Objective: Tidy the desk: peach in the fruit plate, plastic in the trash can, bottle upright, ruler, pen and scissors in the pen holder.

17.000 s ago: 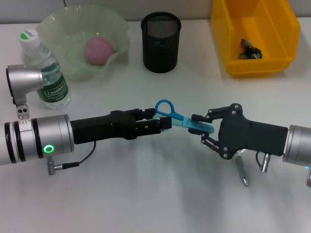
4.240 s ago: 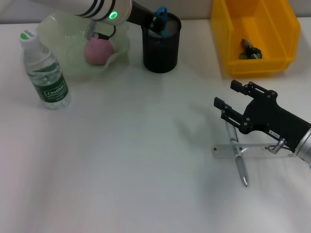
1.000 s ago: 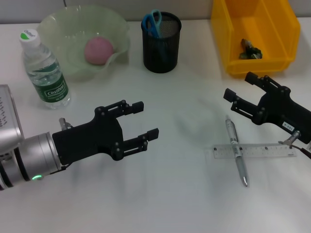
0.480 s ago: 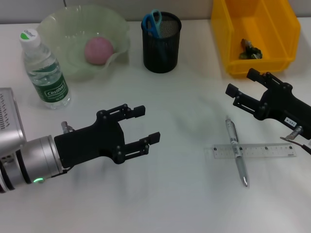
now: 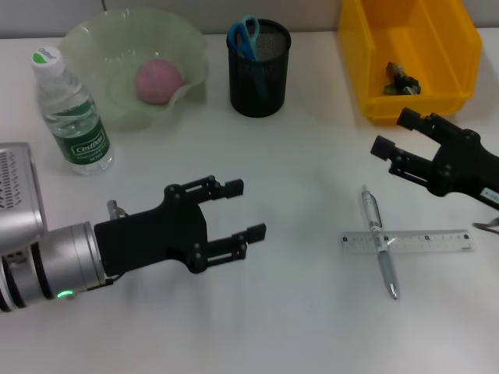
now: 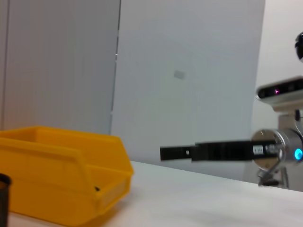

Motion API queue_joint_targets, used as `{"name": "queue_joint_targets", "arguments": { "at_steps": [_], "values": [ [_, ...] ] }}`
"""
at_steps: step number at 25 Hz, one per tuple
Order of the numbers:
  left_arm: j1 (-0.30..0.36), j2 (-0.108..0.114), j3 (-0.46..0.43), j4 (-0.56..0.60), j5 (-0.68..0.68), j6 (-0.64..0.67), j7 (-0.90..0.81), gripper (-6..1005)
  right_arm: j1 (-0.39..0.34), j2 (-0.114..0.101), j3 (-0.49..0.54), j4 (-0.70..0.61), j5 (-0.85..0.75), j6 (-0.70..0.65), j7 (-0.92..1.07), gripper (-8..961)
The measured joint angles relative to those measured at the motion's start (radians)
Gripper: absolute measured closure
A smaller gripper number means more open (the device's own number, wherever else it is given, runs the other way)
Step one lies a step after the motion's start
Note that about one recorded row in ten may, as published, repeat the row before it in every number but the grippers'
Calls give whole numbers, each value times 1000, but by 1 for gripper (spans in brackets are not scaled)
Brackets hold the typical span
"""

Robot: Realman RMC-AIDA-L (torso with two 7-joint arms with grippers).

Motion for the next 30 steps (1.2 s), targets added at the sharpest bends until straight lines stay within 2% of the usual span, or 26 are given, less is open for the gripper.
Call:
{"name": "queue_joint_targets", "arguments": {
  "at_steps": [2, 3, 4, 7, 10, 15, 19, 25, 30],
  "values": [
    [-2, 1, 25, 5, 0, 4, -11, 289, -6, -9, 4, -98, -77, -59, 117, 155],
    [-3, 1, 31, 5, 0, 4, -12, 289, -6, -9, 4, -98, -77, -59, 117, 155],
    [-5, 1, 38, 5, 1, 5, -13, 289, 1, -20, 8, -200, -168, -129, 238, 156],
    [-6, 2, 41, 6, 1, 5, -13, 289, 28, -33, 6, -317, -268, -194, 355, 158],
    [-6, 3, 42, 7, 1, 5, -12, 289, 76, -49, 1, -414, -383, -257, 441, 160],
    [-7, 1, 44, 8, 8, 6, -7, 289, 175, -67, -1, -486, -553, -320, 482, 164],
    [-7, 3, 44, 8, 9, 18, -9, 289, 242, -61, -33, -544, -663, -334, 490, 166],
    [-8, 3, 44, 8, 10, 22, -12, 289, 301, -56, -172, -591, -728, -328, 513, 170],
    [-8, 3, 41, 8, 10, 23, -13, 289, 332, -35, -265, -609, -790, -301, 517, 174]
  ]
}}
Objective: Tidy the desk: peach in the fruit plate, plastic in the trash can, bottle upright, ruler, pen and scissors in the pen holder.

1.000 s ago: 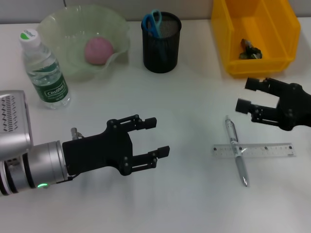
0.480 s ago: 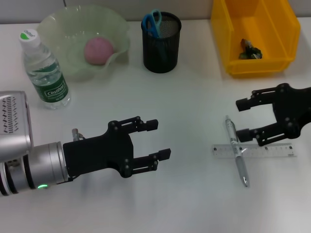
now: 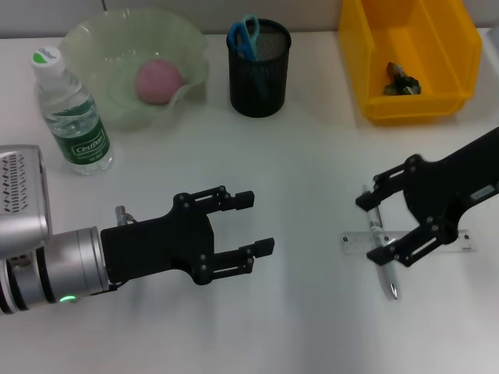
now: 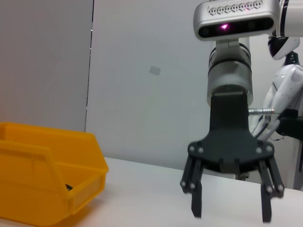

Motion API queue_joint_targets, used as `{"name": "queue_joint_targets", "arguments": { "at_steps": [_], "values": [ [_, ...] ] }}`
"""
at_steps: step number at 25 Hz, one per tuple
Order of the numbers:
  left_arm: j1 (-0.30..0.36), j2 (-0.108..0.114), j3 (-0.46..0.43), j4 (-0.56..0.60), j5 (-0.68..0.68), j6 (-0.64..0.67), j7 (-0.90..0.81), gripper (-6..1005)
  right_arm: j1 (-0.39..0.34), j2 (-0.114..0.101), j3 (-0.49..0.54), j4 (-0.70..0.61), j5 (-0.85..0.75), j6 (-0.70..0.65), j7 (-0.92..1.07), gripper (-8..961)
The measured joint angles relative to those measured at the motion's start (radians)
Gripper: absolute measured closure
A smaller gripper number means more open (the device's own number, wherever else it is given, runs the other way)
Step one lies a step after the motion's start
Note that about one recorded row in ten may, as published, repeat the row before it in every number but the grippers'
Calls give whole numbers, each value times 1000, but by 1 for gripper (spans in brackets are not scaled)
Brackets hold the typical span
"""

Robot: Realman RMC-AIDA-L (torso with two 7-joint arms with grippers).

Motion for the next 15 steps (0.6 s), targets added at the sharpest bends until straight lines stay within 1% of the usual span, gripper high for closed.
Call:
{"name": "queue_joint_targets", "arguments": {
  "at_steps": [6, 7, 8, 15],
  "values": [
    [-1, 0, 14, 0, 1, 2, 0, 289, 2, 32, -115, -37, -65, 61, 0, 178],
    [-1, 1, 23, 0, 1, 3, 0, 289, 2, 37, -131, -41, -76, 73, 0, 179],
    [-1, 7, 38, 0, 5, 1, -4, 289, 0, 43, -163, -47, -88, 97, 0, 180],
    [4, 15, 32, 20, 42, -5, -15, 290, -1, 47, -234, -49, -99, 156, 0, 184]
  ]
}}
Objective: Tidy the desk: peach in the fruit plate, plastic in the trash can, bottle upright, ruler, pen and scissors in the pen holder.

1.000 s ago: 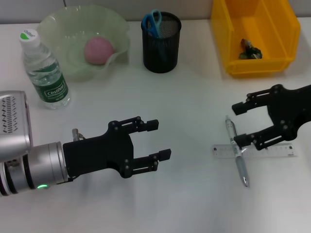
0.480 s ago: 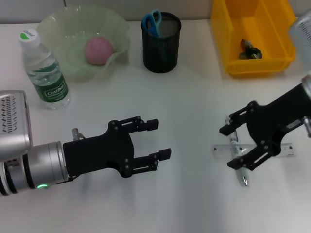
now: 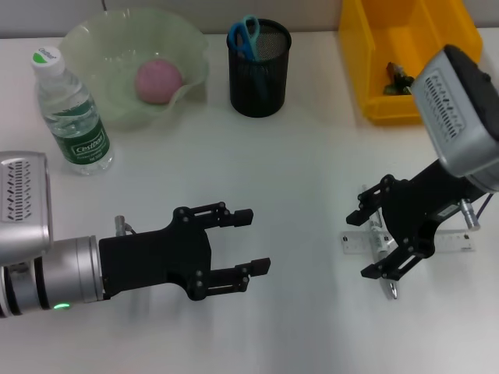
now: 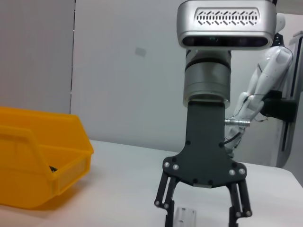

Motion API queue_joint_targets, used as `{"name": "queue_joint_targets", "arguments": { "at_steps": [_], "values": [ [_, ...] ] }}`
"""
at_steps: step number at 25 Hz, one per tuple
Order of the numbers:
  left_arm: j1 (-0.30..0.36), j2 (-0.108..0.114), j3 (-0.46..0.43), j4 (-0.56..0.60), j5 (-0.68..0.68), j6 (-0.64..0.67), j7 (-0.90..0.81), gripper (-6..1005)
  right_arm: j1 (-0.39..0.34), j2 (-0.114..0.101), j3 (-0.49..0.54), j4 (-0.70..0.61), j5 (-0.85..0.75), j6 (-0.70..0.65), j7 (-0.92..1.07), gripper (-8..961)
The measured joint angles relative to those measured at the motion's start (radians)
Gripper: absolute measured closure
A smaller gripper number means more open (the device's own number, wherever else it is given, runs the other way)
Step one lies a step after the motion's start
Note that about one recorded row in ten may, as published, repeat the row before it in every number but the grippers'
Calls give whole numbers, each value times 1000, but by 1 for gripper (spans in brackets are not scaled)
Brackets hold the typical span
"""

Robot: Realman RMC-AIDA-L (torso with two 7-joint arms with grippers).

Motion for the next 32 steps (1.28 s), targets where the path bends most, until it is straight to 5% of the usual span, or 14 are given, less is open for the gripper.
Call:
{"name": "queue_joint_targets", "arguments": {
  "at_steps": [11, 32],
  "values": [
    [-7, 12, 5, 36, 73, -30, -70, 290, -6, 5, -104, 32, -4, 119, -3, 192],
    [-12, 12, 5, 96, 118, -60, -125, 290, 0, 7, -126, 63, 4, 165, -6, 207]
  ]
}}
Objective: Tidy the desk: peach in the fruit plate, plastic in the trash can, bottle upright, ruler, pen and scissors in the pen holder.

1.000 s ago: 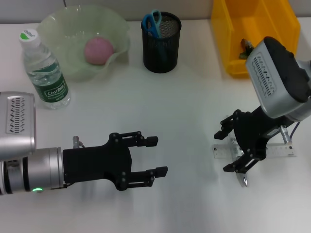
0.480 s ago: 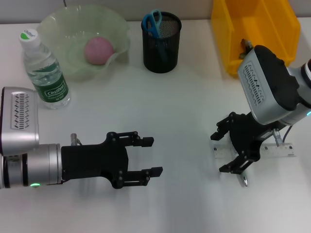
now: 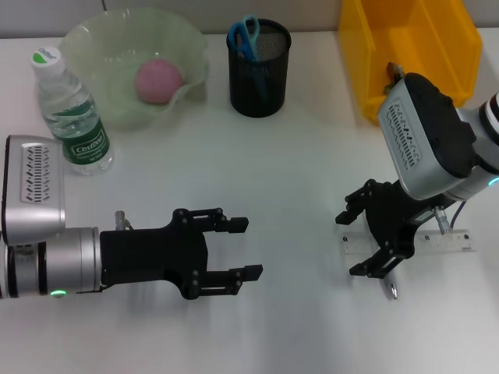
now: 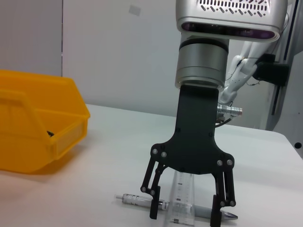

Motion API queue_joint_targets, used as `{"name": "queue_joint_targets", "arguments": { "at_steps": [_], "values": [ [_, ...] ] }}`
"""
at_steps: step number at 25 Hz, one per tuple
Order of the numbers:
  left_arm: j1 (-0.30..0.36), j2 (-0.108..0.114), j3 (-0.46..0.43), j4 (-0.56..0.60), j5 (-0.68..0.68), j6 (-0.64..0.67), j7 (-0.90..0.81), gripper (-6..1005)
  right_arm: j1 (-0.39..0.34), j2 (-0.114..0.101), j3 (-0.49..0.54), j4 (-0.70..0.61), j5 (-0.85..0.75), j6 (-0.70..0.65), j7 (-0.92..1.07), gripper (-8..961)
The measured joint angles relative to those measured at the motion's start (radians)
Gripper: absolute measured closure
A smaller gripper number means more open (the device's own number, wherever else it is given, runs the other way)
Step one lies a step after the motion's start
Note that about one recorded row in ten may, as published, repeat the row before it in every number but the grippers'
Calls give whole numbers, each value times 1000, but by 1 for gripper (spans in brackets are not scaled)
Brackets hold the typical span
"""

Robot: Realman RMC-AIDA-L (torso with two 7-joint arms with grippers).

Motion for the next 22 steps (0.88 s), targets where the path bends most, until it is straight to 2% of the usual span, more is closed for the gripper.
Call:
{"name": "queue_joint_targets", "arguments": {
  "at_steps": [22],
  "values": [
    [-1, 1, -8, 1, 0, 7, -3, 291, 6, 0, -18, 32, 7, 30, -8, 222]
  ]
}}
